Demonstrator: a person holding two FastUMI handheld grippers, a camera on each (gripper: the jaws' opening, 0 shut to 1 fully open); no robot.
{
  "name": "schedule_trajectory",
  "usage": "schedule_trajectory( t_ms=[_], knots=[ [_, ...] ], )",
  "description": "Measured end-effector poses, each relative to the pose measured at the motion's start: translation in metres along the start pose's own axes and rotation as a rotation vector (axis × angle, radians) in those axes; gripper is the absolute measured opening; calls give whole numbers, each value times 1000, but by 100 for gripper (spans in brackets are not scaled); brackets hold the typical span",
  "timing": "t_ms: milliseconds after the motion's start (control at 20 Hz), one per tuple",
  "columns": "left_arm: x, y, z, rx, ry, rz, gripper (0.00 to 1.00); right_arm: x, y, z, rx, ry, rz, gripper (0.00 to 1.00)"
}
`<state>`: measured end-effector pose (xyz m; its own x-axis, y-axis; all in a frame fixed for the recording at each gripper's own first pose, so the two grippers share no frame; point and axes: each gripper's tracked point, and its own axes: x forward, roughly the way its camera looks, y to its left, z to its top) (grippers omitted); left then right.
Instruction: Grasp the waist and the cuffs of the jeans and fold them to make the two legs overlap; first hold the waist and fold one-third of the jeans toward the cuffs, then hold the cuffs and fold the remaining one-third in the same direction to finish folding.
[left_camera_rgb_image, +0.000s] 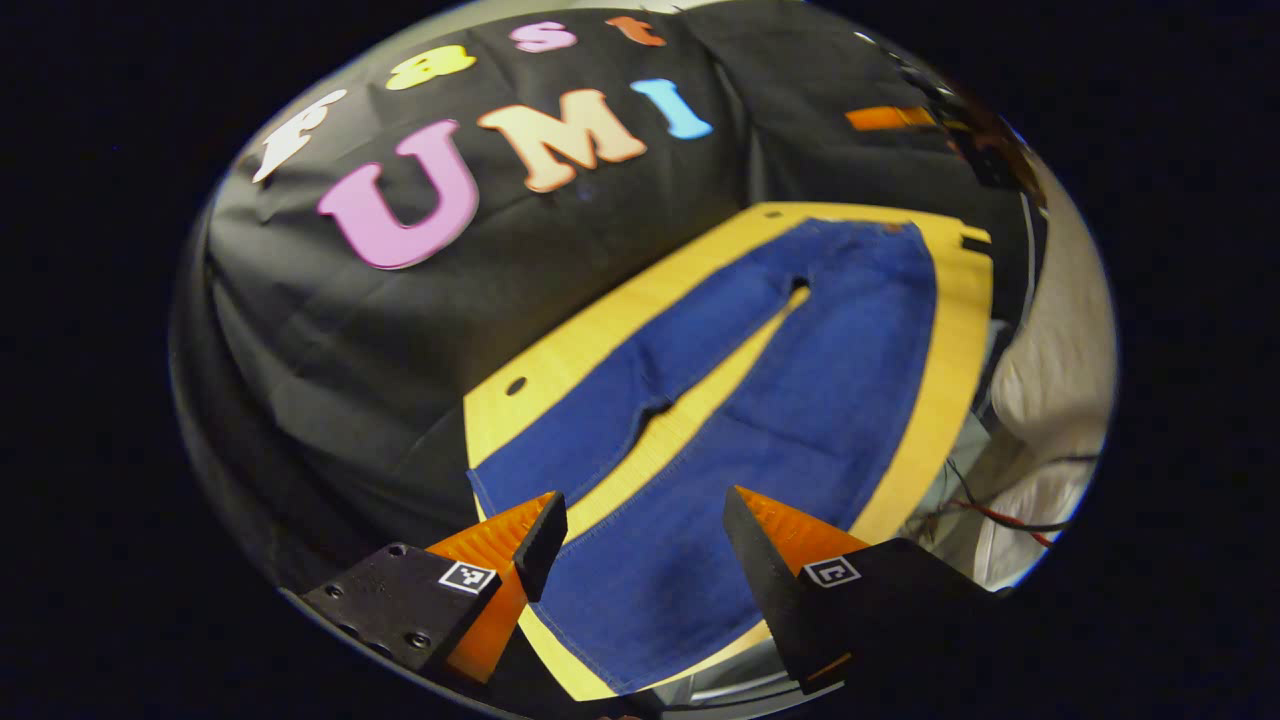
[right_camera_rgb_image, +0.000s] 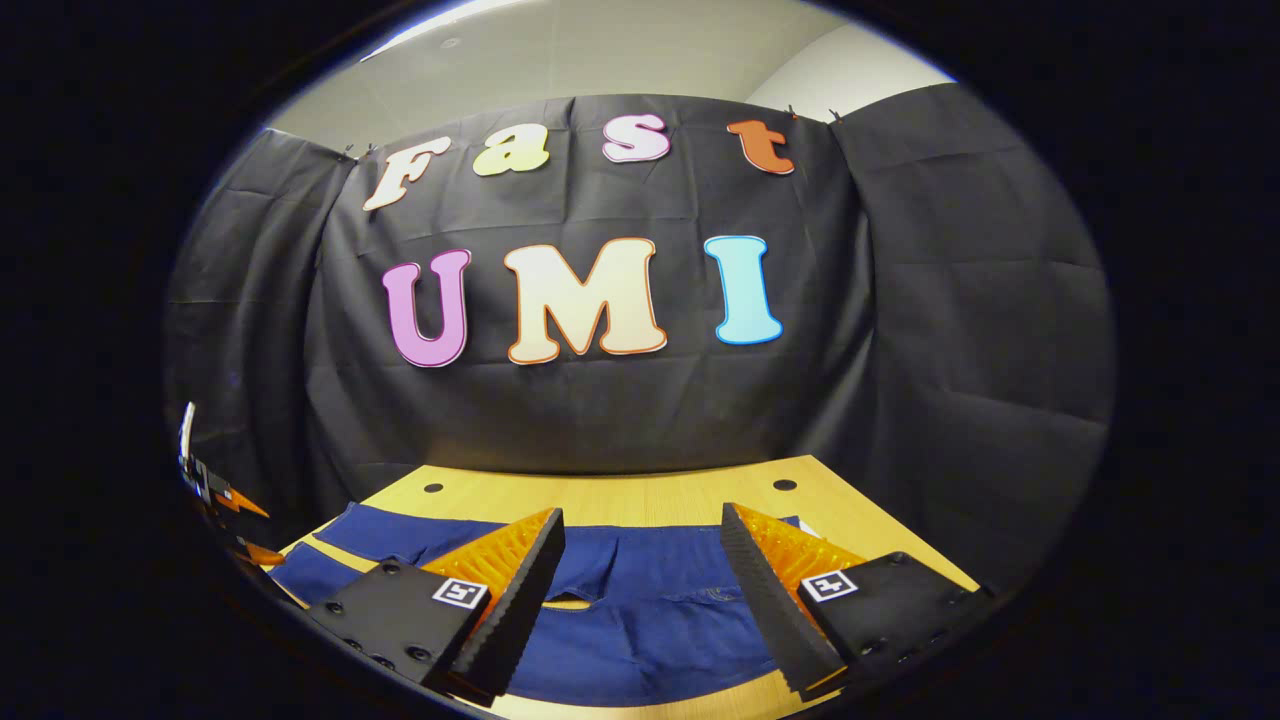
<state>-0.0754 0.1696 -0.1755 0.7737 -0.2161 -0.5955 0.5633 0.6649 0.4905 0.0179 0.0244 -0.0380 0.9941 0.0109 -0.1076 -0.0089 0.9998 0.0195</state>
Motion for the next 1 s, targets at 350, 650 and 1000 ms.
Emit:
schedule_trajectory(
  t_ms=[350, 650, 1000],
  knots=[
    [10, -27, -66, 137, 126, -209, 96, -17, -8, -17, -31, 38, -75, 94],
    [16, -49, -105, 129, 228, -353, 96, -28, -12, -18, -47, 39, -115, 98],
    [17, -52, -117, 206, 275, -438, 94, -36, -20, -24, -23, 50, -151, 98]
  ],
)
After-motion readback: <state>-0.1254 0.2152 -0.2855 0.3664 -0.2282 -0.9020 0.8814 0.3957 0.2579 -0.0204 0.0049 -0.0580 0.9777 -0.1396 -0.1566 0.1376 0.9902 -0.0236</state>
